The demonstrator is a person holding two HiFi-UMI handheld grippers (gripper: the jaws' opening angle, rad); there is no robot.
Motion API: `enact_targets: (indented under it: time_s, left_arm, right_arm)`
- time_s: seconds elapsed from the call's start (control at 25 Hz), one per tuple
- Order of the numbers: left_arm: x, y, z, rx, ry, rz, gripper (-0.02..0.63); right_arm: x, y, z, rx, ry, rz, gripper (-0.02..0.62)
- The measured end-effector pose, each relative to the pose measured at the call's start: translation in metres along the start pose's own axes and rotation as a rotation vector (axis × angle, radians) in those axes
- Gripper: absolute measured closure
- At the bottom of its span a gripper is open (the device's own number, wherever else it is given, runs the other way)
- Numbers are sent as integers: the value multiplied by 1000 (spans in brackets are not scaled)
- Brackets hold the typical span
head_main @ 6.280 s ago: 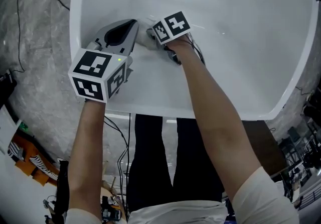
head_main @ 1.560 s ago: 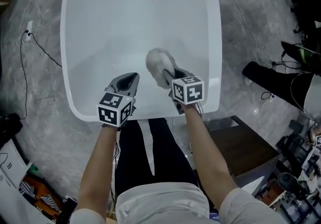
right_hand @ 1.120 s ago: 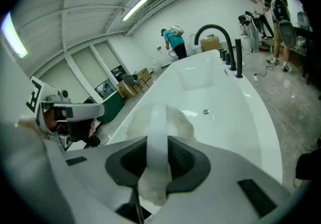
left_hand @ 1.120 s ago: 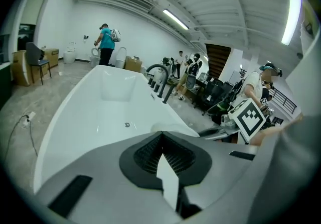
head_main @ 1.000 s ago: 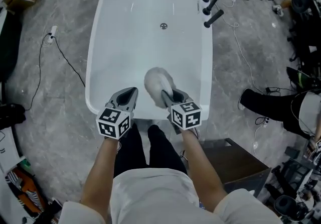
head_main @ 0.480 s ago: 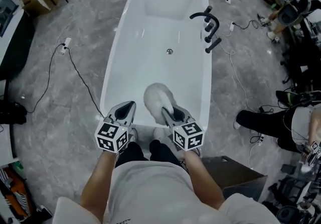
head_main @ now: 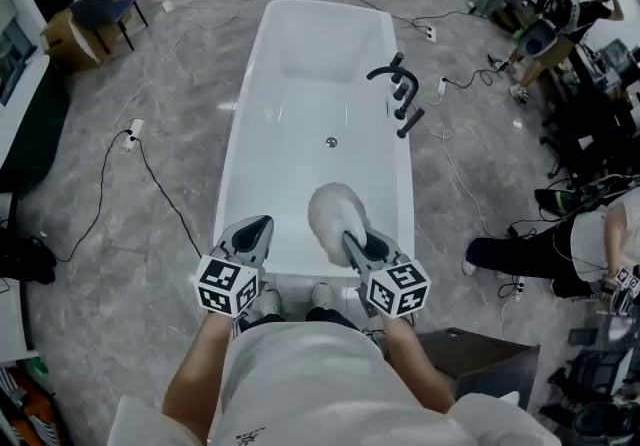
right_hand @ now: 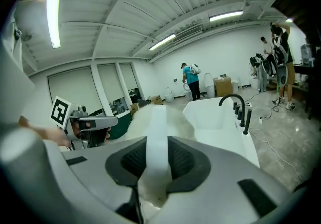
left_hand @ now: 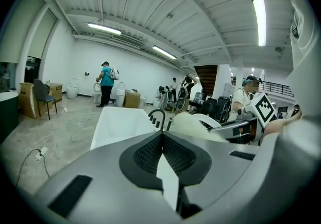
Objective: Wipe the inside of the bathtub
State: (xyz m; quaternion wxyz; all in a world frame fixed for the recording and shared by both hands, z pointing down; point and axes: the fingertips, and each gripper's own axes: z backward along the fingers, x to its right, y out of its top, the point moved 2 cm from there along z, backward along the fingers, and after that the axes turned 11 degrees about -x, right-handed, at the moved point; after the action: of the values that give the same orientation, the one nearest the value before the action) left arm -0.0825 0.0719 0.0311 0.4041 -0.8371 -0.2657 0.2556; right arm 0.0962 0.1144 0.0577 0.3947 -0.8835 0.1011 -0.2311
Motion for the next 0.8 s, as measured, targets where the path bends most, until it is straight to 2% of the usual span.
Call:
enact_targets:
  time_s: [0.36,0.8]
  left_arm:
    - [1,14,13,36,-15,-16,594]
    - [11,11,12,29,-39,-38,594]
  right_arm:
    - [-10,6,25,44,-34,24,499]
    - [-8,8,32,81,-37,10,499]
